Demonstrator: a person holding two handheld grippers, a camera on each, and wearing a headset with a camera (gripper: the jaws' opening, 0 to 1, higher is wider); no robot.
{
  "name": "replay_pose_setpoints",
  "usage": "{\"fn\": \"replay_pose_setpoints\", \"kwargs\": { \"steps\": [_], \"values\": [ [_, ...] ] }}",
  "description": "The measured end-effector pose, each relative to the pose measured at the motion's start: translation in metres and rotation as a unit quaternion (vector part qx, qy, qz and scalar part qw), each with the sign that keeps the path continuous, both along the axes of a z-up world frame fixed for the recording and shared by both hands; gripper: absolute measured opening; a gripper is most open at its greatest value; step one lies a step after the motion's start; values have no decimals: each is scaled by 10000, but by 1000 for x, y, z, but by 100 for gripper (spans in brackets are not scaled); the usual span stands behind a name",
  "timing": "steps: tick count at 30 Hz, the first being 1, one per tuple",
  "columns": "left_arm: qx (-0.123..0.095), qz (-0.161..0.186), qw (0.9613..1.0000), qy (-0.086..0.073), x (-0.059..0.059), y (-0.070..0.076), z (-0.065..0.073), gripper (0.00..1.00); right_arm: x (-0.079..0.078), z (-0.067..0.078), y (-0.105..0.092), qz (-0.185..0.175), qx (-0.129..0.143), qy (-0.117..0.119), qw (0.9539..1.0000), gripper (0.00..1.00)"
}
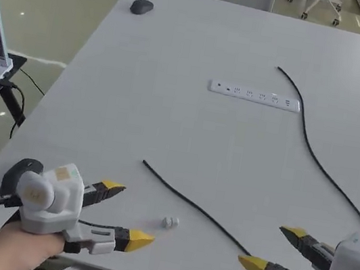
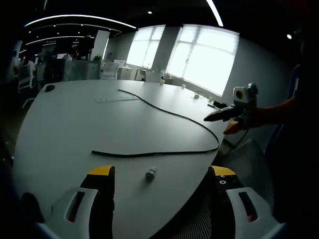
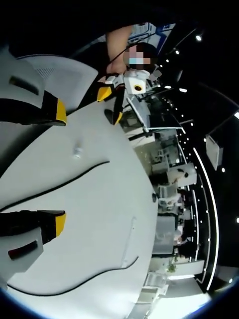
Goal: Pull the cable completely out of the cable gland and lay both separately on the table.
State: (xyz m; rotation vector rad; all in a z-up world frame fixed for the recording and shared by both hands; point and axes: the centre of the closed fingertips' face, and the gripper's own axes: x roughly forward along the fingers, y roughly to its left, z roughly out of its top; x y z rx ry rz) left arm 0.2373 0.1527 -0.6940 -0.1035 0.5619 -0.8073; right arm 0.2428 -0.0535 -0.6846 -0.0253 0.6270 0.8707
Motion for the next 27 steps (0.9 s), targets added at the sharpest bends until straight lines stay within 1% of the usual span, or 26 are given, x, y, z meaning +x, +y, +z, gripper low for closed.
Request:
{"fn": "replay_pose_setpoints", "kwargs": {
  "steps": [5, 6, 10, 11, 12, 13, 15, 16, 17, 18, 22, 26, 27],
  "values": [
    [-11, 39, 10000, 34, -6, 3, 3, 82, -5, 1, -1, 19, 40, 18, 10000, 74],
    [57, 33, 10000, 65, -8, 4, 1, 83, -6, 0, -1, 45, 18, 19, 10000, 75],
    [131, 35, 9999, 82, -12, 6, -1, 86, -13, -7, -1, 151, -101, 112, 9998, 79],
    [145, 52, 9998, 98, -12, 7, -2, 87, -15, -8, 0, 189, -115, 115, 9997, 79],
    [154, 74, 9997, 161, -13, 8, -4, 88, -18, -11, 0, 238, -142, 202, 9994, 80],
    [162, 86, 9997, 178, -13, 9, -4, 88, -21, -15, 0, 289, -185, 307, 9989, 82],
    [211, 98, 9995, 196, -13, 10, -6, 89, -21, -17, 1, 346, -262, 250, 9987, 83],
    [203, 93, 9995, 225, -13, 10, -6, 90, -21, -18, 1, 358, -260, 285, 9986, 84],
    [193, 104, 9994, 264, -13, 9, -7, 92, -22, -19, 2, 357, -228, 347, 9985, 85],
    [194, 116, 9994, 266, -12, 10, -7, 93, -22, -19, 3, 352, -197, 384, 9984, 87],
    [152, 199, 9993, 280, -9, 11, -5, 96, -21, -16, 6, 420, -208, 350, 9983, 88],
    [230, 208, 9990, 322, -7, 15, -7, 97, -18, -16, 8, 366, -102, 478, 9981, 90],
    [243, 201, 9990, 326, -7, 15, -7, 98, -18, -16, 8, 371, -97, 477, 9981, 90]
  ]
}}
